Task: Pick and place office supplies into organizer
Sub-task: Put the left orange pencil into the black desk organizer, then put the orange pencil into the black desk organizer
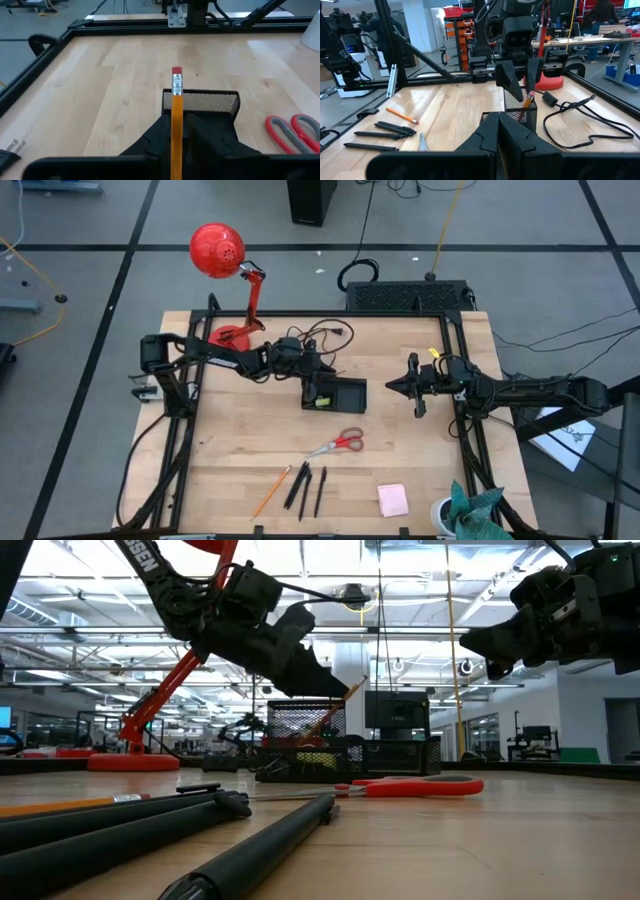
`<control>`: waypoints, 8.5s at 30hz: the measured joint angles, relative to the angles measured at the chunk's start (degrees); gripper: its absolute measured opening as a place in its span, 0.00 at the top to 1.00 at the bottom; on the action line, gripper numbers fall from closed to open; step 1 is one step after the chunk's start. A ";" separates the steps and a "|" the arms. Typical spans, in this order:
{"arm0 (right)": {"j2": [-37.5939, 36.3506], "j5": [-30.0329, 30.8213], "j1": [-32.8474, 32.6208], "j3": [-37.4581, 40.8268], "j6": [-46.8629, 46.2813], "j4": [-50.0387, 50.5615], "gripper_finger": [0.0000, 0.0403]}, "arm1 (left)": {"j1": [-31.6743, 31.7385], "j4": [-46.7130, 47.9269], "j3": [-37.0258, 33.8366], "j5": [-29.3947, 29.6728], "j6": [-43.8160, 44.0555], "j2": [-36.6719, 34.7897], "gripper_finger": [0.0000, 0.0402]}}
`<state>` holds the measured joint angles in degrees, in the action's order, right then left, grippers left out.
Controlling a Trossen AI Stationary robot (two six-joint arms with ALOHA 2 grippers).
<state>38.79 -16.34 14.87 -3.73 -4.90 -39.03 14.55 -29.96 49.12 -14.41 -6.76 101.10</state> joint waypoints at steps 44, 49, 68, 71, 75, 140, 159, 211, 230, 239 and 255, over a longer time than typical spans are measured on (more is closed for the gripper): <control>0.24 -0.34 0.00 0.02 -1.95 -0.57 0.99 | -51.86 66.73 18.05 28.53 65.91 -1.67 0.61; 0.24 -0.33 0.00 0.02 -1.96 -0.59 0.99 | -50.20 68.33 19.64 21.91 71.47 5.16 0.61; 0.31 -0.30 0.02 0.02 -1.89 -0.11 0.99 | -46.69 69.99 22.02 18.71 74.40 7.18 0.63; 0.31 -0.29 0.01 0.02 -1.91 0.02 0.99 | -46.69 69.94 21.99 17.55 74.39 7.17 0.55; 0.33 -0.28 0.00 0.02 -1.93 0.02 0.99 | -46.71 70.05 22.01 17.35 74.73 7.17 0.47; 0.37 -0.23 0.00 0.02 -2.61 0.31 0.99 | -47.69 70.49 21.55 25.22 49.40 10.14 0.99; 0.46 -0.24 0.00 0.04 -3.39 0.67 0.99 | -40.54 44.20 21.99 40.71 6.67 -7.55 0.98; 0.66 3.15 0.02 0.04 -3.27 -1.42 0.99 | 1.54 -5.88 -5.04 -2.81 -6.32 -11.94 0.96; 0.67 3.05 0.02 0.04 -2.79 -1.29 0.99 | 1.44 -6.56 -4.15 -1.61 -3.87 -1.88 0.99; 0.67 3.02 0.02 0.04 -2.86 -1.42 0.99 | 1.40 -3.75 -4.09 -1.64 -4.00 -1.88 0.99; 0.67 2.75 0.02 0.04 -3.22 -1.25 0.99 | 0.91 -3.79 -4.17 -2.01 -2.63 -2.56 0.61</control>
<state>39.46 -13.58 14.90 -3.68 -8.12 -40.28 15.45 -33.75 44.95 -16.43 -9.40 98.54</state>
